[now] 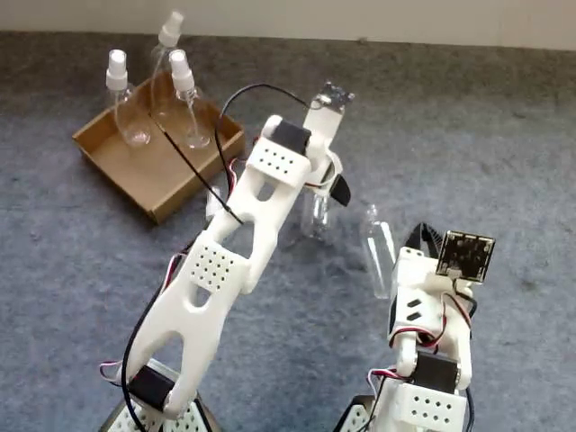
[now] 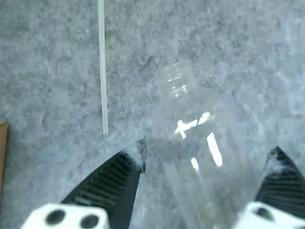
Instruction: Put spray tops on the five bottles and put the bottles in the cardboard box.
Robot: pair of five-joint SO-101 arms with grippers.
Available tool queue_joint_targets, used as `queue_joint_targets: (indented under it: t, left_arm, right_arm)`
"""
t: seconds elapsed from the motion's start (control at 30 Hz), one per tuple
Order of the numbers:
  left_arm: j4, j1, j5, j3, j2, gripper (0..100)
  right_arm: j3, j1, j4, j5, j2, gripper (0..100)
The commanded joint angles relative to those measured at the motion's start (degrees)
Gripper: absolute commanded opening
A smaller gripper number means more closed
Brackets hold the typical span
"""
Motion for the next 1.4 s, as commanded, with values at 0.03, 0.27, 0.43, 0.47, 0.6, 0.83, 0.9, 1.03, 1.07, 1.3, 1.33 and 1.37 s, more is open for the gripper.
queue_joint_targets:
  t: [0.03, 0.27, 0.43, 0.47, 0.6, 0.83, 0.9, 1.03, 1.07, 1.3, 1.33, 1.37]
  left_arm:
    - [0.00, 0.66, 0.26, -10.33, 3.74, 33]
    - [0.44, 0.22, 0.26, -9.80, 4.44, 24]
    - [0.44, 0.22, 0.26, -9.80, 4.35, 7]
    - [0.44, 0.22, 0.26, -9.80, 4.35, 5]
    - [0.44, 0.40, 0.26, -9.89, 4.26, 3]
    - [5.10, 0.48, 0.18, -9.89, -2.95, 3]
    - [7.12, 0.57, 0.09, -9.89, -6.29, 3]
    - [8.26, 0.13, 0.09, -9.89, -12.09, 3]
    - [8.70, 0.13, 0.09, -9.89, -13.58, 3]
    - [9.76, 0.57, 0.09, -9.63, -26.42, 3]
    - [9.76, 0.57, 0.09, -9.54, -28.35, 3]
    - [9.85, 0.57, 0.18, -9.36, -30.11, 3]
  right_arm:
    - [5.76, -0.40, 0.13, -0.44, -0.40, 0.6]
    - [5.76, -0.40, 0.13, -0.44, -0.40, 0.6]
    - [5.76, -0.40, 0.13, -0.44, -0.40, 0.6]
    - [5.76, -0.40, 0.13, -0.44, -0.31, 0.6]
    - [5.76, -0.40, 0.22, -0.44, -0.31, 0.6]
    - [5.76, -0.48, 1.63, -0.35, -0.84, 0.6]
    - [5.76, -0.48, 1.63, -0.35, -0.84, 0.6]
    - [5.76, -0.48, 1.63, -0.35, -0.84, 0.6]
    - [5.76, -0.48, 1.63, -0.35, -0.84, 0.6]
    - [5.76, -0.48, 1.63, -0.35, -0.84, 0.6]
    - [5.76, -0.48, 1.63, -0.35, -0.84, 0.6]
    - [5.76, -0.48, 1.63, -0.35, -0.84, 0.6]
